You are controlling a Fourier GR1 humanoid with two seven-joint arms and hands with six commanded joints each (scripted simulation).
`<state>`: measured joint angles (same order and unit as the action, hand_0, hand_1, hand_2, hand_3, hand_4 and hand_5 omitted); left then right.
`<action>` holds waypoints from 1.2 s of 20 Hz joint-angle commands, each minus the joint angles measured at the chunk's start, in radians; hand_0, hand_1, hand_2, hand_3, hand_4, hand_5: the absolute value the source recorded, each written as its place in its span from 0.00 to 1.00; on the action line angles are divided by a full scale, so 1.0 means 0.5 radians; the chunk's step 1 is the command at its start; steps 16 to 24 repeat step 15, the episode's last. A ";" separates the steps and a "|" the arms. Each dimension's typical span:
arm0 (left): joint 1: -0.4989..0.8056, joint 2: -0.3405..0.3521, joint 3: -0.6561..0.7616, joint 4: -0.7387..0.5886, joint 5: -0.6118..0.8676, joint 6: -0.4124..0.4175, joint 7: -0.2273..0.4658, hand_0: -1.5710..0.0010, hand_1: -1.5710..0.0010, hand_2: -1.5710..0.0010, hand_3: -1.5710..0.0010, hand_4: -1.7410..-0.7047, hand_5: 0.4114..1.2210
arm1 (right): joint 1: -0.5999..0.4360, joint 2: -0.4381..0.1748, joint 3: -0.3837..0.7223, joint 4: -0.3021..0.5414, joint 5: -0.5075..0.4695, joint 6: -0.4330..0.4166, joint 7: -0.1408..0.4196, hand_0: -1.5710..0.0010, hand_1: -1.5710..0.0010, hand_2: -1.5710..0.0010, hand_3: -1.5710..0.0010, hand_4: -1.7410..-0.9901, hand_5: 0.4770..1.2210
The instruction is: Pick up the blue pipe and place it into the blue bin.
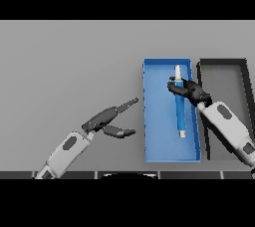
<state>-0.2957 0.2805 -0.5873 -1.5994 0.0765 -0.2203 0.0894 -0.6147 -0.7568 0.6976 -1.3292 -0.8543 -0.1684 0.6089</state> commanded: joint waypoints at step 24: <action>0.001 0.055 0.031 -0.012 0.017 -0.018 -0.019 1.00 1.00 1.00 1.00 0.88 0.08 | -0.039 -0.033 0.097 0.011 0.058 -0.006 -0.053 0.99 0.99 0.99 0.99 0.74 0.39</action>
